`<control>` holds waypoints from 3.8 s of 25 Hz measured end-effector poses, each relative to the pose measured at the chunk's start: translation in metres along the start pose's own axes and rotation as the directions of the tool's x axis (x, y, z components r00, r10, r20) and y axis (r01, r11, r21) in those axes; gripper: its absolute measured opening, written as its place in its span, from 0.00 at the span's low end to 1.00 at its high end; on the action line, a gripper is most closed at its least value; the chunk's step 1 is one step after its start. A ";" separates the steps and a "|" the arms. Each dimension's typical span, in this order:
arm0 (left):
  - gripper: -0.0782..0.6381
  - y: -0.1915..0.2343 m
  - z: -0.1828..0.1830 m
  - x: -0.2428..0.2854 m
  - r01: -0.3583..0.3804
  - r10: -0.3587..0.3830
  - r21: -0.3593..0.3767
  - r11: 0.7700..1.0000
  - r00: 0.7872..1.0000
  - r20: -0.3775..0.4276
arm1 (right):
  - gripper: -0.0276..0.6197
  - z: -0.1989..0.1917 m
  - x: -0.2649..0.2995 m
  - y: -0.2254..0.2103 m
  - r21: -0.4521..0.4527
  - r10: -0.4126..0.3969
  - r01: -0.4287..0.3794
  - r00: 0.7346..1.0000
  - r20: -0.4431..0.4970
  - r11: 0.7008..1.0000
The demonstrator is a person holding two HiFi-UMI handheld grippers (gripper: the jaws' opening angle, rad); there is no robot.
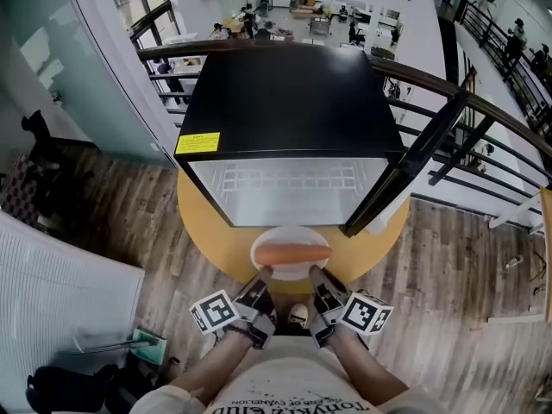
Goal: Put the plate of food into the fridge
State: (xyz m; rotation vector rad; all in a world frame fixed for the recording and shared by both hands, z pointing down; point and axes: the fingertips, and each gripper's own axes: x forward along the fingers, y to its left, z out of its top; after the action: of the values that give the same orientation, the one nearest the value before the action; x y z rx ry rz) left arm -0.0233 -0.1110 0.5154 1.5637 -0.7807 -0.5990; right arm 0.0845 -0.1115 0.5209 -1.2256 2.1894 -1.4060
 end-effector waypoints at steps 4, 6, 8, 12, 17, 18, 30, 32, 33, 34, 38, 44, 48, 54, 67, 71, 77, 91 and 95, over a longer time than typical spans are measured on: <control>0.16 0.005 0.014 0.003 -0.078 0.080 0.075 0.994 0.997 -0.019 | 0.14 0.012 0.009 0.005 0.010 0.001 -0.001 1.000 0.013 1.000; 0.16 -0.004 0.021 0.012 -0.041 0.042 0.054 0.998 0.999 -0.016 | 0.14 0.021 0.017 0.007 0.007 0.004 -0.004 1.000 0.020 1.000; 0.16 -0.009 0.030 0.021 -0.024 0.024 0.047 0.999 1.000 -0.008 | 0.14 0.030 0.026 0.011 -0.002 0.007 -0.007 1.000 0.028 1.000; 0.16 -0.008 0.053 0.031 -0.043 0.043 0.076 0.996 0.999 0.002 | 0.14 0.045 0.044 0.018 -0.023 0.011 -0.010 0.999 0.042 1.000; 0.16 -0.014 0.081 0.056 -0.030 0.030 0.067 0.997 1.000 0.010 | 0.14 0.072 0.073 0.024 -0.053 0.013 -0.010 0.998 0.058 0.999; 0.16 -0.016 0.086 0.061 -0.029 0.029 0.065 0.997 1.000 0.012 | 0.14 0.077 0.078 0.024 -0.055 0.013 -0.010 0.998 0.062 0.998; 0.16 -0.016 0.121 0.102 -0.046 0.044 0.034 0.998 0.998 0.040 | 0.14 0.114 0.119 0.016 -0.030 -0.006 0.009 0.995 0.098 1.000; 0.16 -0.014 0.128 0.110 -0.054 0.052 0.030 0.998 0.998 0.041 | 0.14 0.120 0.127 0.014 -0.031 -0.013 0.017 0.995 0.102 0.999; 0.16 -0.013 0.131 0.114 -0.058 0.057 0.032 0.998 0.998 0.040 | 0.14 0.122 0.131 0.012 -0.029 -0.018 0.021 0.994 0.104 0.999; 0.16 -0.012 0.134 0.117 -0.062 0.060 0.035 0.997 0.997 0.040 | 0.14 0.124 0.134 0.010 -0.026 -0.022 0.024 0.994 0.105 0.999; 0.16 -0.007 0.141 0.127 -0.074 0.072 0.034 0.997 0.996 0.050 | 0.14 0.129 0.145 0.002 -0.020 -0.037 0.039 0.993 0.108 0.999; 0.16 0.001 0.147 0.138 -0.091 0.090 0.014 0.996 0.994 0.069 | 0.14 0.137 0.157 -0.007 -0.018 -0.065 0.067 0.991 0.116 0.998; 0.16 0.004 0.152 0.147 -0.106 0.105 0.008 0.994 0.991 0.079 | 0.14 0.143 0.165 -0.011 -0.030 -0.083 0.087 0.989 0.119 0.996; 0.16 0.009 0.155 0.155 -0.123 0.121 0.025 0.992 0.989 0.082 | 0.15 0.147 0.170 -0.017 -0.068 -0.104 0.113 0.987 0.120 0.991; 0.16 0.005 0.155 0.158 -0.128 0.125 0.032 0.991 0.989 0.075 | 0.17 0.150 0.169 -0.017 -0.076 -0.133 0.141 0.985 0.111 0.987; 0.16 0.006 0.155 0.159 -0.125 0.123 0.026 0.992 0.990 0.065 | 0.17 0.150 0.171 -0.018 -0.060 -0.134 0.141 0.986 0.102 0.988; 0.18 0.005 0.153 0.159 -0.138 0.136 0.045 0.989 0.990 0.047 | 0.18 0.151 0.170 -0.018 -0.087 -0.154 0.163 0.983 0.097 0.983; 0.24 0.003 0.149 0.156 -0.190 0.191 0.165 0.968 0.982 0.016 | 0.22 0.150 0.168 -0.020 -0.261 -0.248 0.259 0.966 0.076 0.930; 0.24 0.004 0.149 0.150 -0.213 0.211 0.189 0.959 0.977 0.031 | 0.24 0.153 0.165 -0.021 -0.386 -0.301 0.319 0.947 0.110 0.866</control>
State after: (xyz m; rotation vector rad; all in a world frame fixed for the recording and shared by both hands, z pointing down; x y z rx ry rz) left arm -0.0406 -0.3221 0.5072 1.6247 -1.0239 -0.3833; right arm 0.0879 -0.3360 0.4980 -1.8029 2.4044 -1.0356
